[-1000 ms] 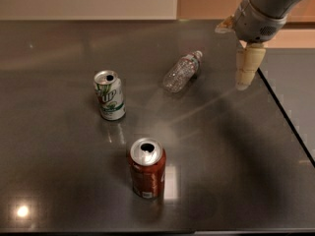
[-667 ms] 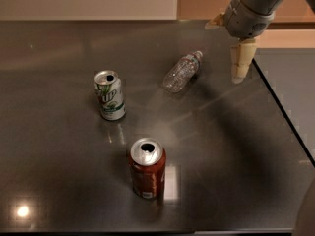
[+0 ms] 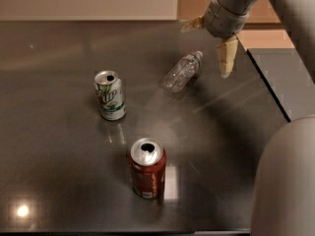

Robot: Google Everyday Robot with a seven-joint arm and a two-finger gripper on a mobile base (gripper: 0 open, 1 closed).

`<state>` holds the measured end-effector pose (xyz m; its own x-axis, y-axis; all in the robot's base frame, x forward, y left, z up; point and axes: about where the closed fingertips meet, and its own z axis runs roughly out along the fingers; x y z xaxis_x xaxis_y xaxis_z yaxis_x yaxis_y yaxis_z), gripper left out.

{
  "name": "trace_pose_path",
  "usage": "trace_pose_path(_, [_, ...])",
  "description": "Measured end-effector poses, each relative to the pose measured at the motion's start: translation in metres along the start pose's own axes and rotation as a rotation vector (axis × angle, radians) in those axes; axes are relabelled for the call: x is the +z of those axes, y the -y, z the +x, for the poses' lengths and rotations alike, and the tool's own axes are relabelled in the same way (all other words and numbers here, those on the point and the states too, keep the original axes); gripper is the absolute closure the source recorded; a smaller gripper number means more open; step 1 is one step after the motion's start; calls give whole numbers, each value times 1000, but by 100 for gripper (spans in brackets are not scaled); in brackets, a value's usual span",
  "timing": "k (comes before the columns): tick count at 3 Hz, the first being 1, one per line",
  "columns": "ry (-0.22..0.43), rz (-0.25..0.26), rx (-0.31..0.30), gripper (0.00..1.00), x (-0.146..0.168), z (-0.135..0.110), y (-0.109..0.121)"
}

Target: Pick water bottle

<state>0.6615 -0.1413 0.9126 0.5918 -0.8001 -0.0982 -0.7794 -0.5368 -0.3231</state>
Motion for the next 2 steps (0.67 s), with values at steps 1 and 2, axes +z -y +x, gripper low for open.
trace_pose_path(1, [-5,-26,-131,0,15,-12,10])
trace_pose_path(2, [-28,-67,-257,0,32,-27,10])
